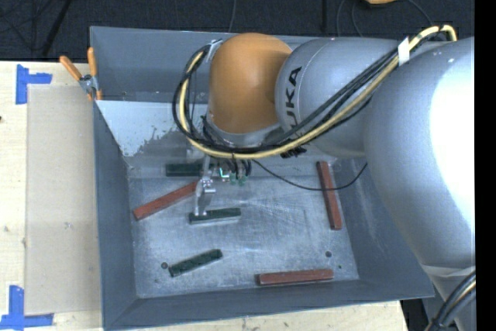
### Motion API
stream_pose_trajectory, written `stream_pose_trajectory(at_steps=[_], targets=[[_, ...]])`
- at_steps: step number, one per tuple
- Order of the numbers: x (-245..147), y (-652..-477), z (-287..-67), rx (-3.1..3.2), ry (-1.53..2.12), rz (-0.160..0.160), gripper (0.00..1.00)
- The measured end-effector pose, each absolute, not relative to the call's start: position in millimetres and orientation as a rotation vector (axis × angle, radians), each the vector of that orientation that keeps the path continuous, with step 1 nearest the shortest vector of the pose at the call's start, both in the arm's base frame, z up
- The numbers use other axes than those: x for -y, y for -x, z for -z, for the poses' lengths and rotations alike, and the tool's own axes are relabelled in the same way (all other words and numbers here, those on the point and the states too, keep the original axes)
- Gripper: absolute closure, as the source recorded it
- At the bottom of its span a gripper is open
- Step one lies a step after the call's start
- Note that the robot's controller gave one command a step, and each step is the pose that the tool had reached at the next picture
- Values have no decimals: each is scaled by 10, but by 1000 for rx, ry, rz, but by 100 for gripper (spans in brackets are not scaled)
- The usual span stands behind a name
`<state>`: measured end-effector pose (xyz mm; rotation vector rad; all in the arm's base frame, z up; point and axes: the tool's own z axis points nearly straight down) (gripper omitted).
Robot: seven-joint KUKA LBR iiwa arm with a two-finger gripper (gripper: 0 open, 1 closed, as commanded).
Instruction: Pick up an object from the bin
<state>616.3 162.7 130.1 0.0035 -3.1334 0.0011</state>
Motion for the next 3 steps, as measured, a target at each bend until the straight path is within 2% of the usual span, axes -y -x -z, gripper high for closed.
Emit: stream_pose_trajectory(at_steps=[1,2,3], targets=[[-1623,-6184,-1346,3141,1,1,0],[-1553,-6251,-847,3173,62,17,100],[-1552,-6252,-847,3173,63,18,100]])
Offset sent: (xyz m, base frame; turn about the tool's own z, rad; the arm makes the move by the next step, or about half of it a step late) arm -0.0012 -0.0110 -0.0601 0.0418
